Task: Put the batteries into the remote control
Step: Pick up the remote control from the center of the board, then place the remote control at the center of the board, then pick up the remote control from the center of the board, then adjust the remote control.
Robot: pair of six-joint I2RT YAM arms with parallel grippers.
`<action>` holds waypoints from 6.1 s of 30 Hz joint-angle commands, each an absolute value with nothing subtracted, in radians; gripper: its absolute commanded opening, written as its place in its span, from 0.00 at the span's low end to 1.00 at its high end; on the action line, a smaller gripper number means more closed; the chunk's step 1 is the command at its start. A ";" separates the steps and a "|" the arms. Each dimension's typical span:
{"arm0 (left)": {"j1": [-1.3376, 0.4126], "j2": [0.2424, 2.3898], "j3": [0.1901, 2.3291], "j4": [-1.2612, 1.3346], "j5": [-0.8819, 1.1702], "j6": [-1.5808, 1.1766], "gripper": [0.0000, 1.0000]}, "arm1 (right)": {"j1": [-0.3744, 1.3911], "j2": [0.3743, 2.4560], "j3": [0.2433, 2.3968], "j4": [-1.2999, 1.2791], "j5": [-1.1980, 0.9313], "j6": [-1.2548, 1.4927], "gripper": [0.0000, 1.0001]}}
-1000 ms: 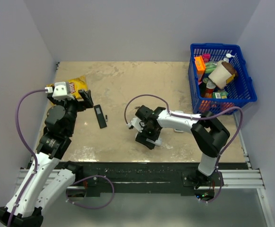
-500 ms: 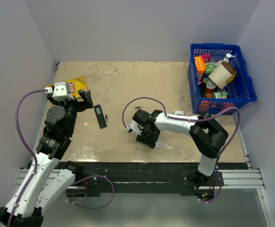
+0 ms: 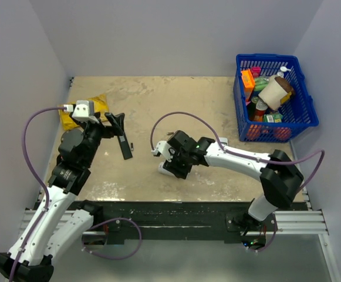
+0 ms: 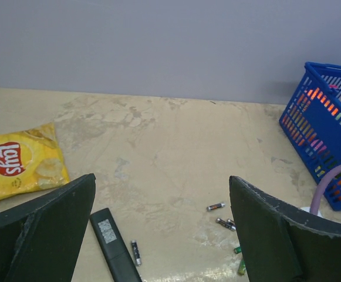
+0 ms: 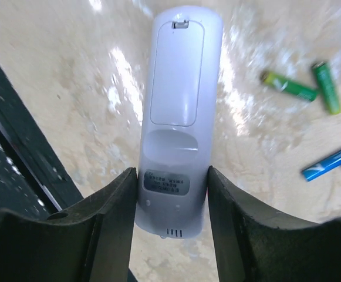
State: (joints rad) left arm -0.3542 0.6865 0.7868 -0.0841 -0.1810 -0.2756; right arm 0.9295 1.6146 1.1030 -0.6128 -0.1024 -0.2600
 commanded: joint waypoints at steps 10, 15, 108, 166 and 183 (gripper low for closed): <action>-0.357 0.724 0.793 -0.015 -0.106 -0.394 1.00 | 0.931 1.561 1.037 -0.402 -0.173 -0.216 0.00; -0.357 0.732 0.795 -0.015 -0.126 -0.396 1.00 | 0.933 1.594 1.006 -0.440 -0.117 -0.225 0.00; -0.583 1.068 0.779 0.483 0.180 -0.684 0.82 | 0.856 1.224 1.037 0.115 0.058 0.123 0.00; -0.673 1.014 0.884 0.167 0.192 -0.120 0.13 | 0.799 1.451 1.664 -0.575 -0.109 0.399 0.91; -0.673 0.996 0.861 0.196 0.170 -0.141 0.10 | 0.801 1.479 1.592 -0.558 -0.098 0.417 0.69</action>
